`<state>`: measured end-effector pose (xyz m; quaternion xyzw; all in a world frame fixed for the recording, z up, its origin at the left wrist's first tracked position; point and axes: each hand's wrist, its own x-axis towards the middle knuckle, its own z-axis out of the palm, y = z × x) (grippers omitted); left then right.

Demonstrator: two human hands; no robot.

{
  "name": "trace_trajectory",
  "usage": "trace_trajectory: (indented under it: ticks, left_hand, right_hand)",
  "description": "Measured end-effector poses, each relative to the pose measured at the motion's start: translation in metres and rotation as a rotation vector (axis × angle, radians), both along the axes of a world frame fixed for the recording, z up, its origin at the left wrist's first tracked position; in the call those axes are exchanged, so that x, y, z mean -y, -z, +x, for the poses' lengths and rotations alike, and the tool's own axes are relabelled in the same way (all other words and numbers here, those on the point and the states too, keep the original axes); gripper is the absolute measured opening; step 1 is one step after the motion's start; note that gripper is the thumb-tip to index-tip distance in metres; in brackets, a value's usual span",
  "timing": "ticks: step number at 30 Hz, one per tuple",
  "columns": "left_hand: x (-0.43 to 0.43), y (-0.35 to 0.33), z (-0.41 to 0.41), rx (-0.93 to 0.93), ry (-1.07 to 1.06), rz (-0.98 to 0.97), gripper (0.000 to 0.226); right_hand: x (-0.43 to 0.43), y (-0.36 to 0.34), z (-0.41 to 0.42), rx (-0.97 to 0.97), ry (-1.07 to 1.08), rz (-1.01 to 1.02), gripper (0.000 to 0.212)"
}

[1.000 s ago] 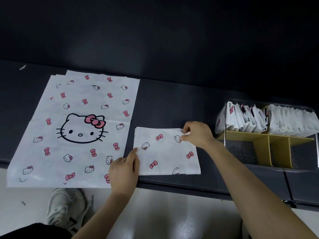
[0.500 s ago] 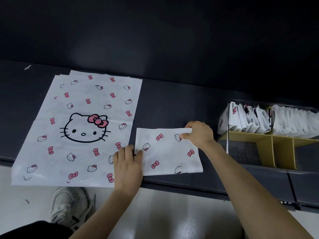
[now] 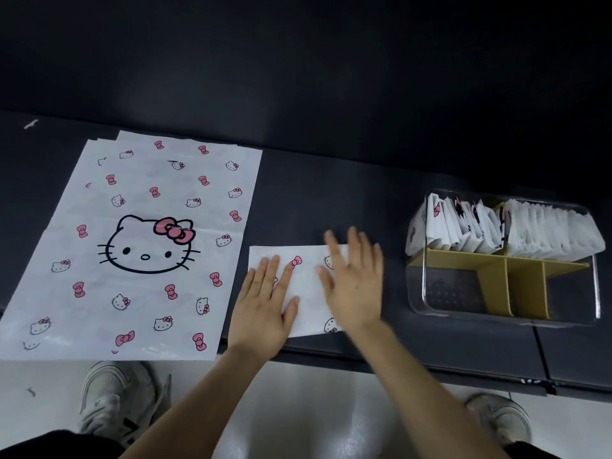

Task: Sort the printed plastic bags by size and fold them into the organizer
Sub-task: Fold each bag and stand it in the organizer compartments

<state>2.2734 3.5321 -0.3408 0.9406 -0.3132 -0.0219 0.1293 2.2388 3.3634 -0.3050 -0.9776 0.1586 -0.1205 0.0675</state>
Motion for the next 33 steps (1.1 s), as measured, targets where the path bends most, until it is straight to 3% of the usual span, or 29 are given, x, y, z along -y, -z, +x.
trace_trajectory:
  ticks: [2, 5, 11, 14, 17, 19, 22, 25, 27, 29, 31, 33]
  left_hand:
    - [0.000, 0.000, -0.001, -0.012, 0.008, 0.012, 0.058]
    - [-0.001, 0.000, -0.001, -0.012, 0.005, 0.019, 0.060]
    - [0.000, -0.003, 0.000, -0.032, 0.018, 0.051, 0.066]
    - [-0.002, -0.002, 0.005, -0.005, 0.060, 0.095, 0.068]
    - [-0.007, -0.005, 0.013, 0.025, 0.151, 0.131, 0.069]
    - [-0.008, -0.006, 0.019, 0.020, 0.215, 0.126, 0.069]
    - [-0.010, -0.006, 0.031, 0.047, 0.352, 0.110, 0.066]
    - [-0.010, -0.013, 0.042, 0.135, 0.462, 0.114, 0.064]
    - [-0.012, -0.023, 0.033, 0.100, 0.468, 0.002, 0.051]
    - [-0.018, -0.032, 0.010, -0.081, 0.386, -0.205, 0.039]
    - [-0.026, -0.039, -0.016, -0.389, 0.272, -0.352, 0.056]
    - [-0.035, -0.033, -0.037, -0.492, 0.281, -0.370, 0.077]
  right_hand:
    - [-0.025, 0.013, -0.024, -0.090, -0.131, 0.113, 0.051]
    - [-0.014, 0.018, -0.046, -0.210, -0.147, 0.349, 0.064]
    - [0.014, 0.004, -0.051, -0.232, -0.049, 0.384, 0.075]
    - [0.030, -0.007, -0.009, -0.120, -0.008, 0.224, 0.055]
    - [0.048, -0.024, 0.025, -0.424, -0.046, 0.243, 0.060]
    - [0.055, -0.033, 0.030, -0.554, -0.012, 0.282, 0.051]
    - [0.053, -0.040, 0.014, -0.594, -0.020, 0.199, 0.031]
    - [0.046, -0.036, -0.012, -0.551, -0.017, 0.224, 0.026]
    - [0.039, -0.037, -0.030, -0.491, 0.069, 0.361, 0.014]
    - [0.029, -0.040, -0.050, -0.435, 0.246, 0.631, 0.012]
    - [0.017, -0.044, -0.066, -0.296, 0.500, 1.073, 0.021]
    - [0.008, -0.046, -0.078, -0.159, 0.697, 1.399, 0.016]
